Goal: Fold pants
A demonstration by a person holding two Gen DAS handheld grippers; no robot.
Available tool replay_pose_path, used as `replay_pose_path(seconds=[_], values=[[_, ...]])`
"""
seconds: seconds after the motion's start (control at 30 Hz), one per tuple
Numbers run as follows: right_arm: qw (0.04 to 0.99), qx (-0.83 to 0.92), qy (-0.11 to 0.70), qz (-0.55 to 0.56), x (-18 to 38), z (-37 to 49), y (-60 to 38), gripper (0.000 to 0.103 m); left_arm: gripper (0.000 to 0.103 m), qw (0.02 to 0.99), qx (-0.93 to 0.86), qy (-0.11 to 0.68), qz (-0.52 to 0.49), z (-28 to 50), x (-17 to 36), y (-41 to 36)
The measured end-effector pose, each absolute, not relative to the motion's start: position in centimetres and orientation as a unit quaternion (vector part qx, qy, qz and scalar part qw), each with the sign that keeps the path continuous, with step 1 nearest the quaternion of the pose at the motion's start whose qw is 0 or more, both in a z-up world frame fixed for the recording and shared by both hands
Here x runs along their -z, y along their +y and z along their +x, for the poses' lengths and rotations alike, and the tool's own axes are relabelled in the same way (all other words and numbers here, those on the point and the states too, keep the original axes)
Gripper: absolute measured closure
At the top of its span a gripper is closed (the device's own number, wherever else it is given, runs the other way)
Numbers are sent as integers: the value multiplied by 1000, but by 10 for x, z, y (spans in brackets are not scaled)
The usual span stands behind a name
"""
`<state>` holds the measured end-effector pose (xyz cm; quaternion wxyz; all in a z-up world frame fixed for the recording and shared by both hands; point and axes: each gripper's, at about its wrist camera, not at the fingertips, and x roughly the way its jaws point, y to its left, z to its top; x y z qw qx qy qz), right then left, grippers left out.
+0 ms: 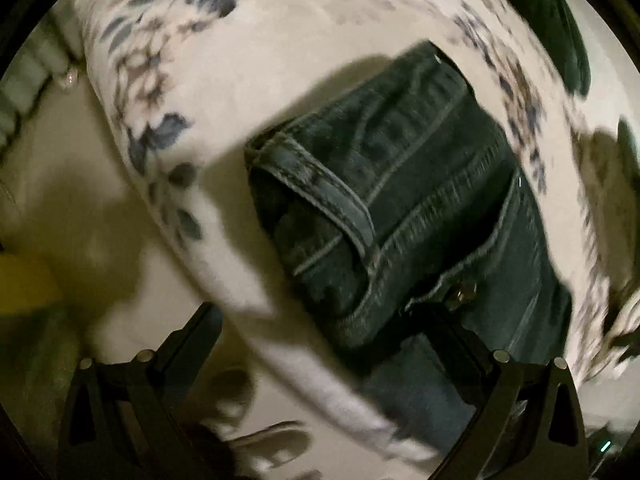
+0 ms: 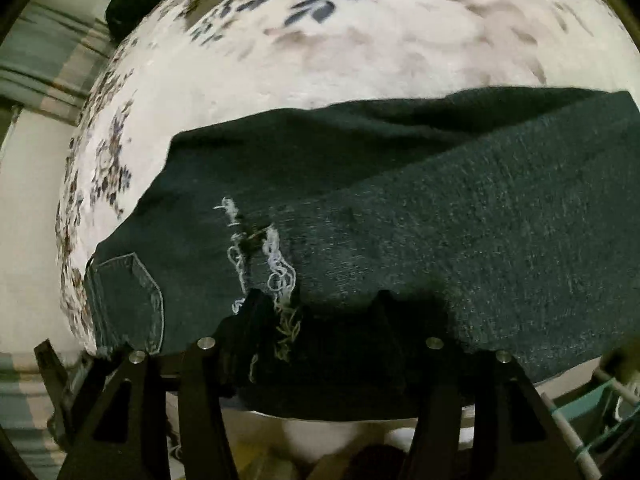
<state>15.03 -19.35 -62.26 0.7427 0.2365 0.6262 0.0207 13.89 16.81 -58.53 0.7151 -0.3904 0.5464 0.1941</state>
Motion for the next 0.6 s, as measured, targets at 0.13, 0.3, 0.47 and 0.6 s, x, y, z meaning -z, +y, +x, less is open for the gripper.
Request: replay_pose_path(seconds=[0.13,0.3,0.47,0.6], values=[[735,-24,623,267,618,145,-206,44,0,729,-198,510,-412,142,586,168],[726,-23,629,275,605,151,-210,44,0,724,-229,451,-470,137,587,190],[724,-19,634,270,604,153,-210,44,36,748,-245,380,-486,142,575,195],[727,-13,631,271,599,155,-210,44,72,755,-243,380,-475,152,574,196]])
